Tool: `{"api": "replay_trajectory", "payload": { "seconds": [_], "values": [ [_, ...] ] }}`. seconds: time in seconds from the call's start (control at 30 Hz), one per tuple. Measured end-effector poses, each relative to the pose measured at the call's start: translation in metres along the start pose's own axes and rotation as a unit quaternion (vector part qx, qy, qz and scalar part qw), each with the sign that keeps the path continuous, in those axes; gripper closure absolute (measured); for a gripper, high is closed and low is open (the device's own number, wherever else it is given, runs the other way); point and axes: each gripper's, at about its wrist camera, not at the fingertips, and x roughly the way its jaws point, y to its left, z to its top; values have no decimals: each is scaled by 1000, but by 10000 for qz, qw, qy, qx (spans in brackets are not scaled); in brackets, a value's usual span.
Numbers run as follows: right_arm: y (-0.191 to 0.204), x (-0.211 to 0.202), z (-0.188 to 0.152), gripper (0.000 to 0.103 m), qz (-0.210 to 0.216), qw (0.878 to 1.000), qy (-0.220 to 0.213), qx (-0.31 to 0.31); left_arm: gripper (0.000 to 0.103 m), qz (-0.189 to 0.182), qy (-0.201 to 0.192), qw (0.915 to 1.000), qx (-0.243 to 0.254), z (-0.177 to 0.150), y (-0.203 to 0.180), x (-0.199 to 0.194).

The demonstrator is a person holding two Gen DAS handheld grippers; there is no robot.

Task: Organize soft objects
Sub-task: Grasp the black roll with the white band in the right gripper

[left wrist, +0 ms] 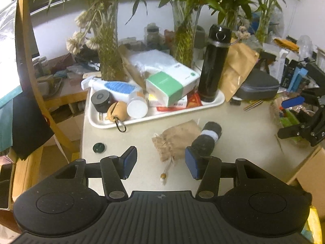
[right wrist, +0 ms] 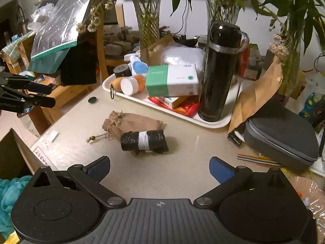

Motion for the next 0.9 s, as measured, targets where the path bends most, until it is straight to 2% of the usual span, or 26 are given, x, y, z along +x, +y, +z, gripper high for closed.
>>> {"api": "replay_trajectory", "payload": {
  "seconds": [0.4, 0.67, 0.9],
  "values": [
    [-2, 32, 8, 0, 85, 9996, 122, -231, 52, 73, 93, 9998, 157, -2, -4, 0],
    [-7, 62, 11, 0, 126, 9989, 238, -387, 52, 86, 341, 9994, -42, -3, 4, 0],
    [-8, 91, 14, 0, 379, 9974, 318, -524, 52, 43, 488, 9985, -246, -1, 10, -2]
  ]
}}
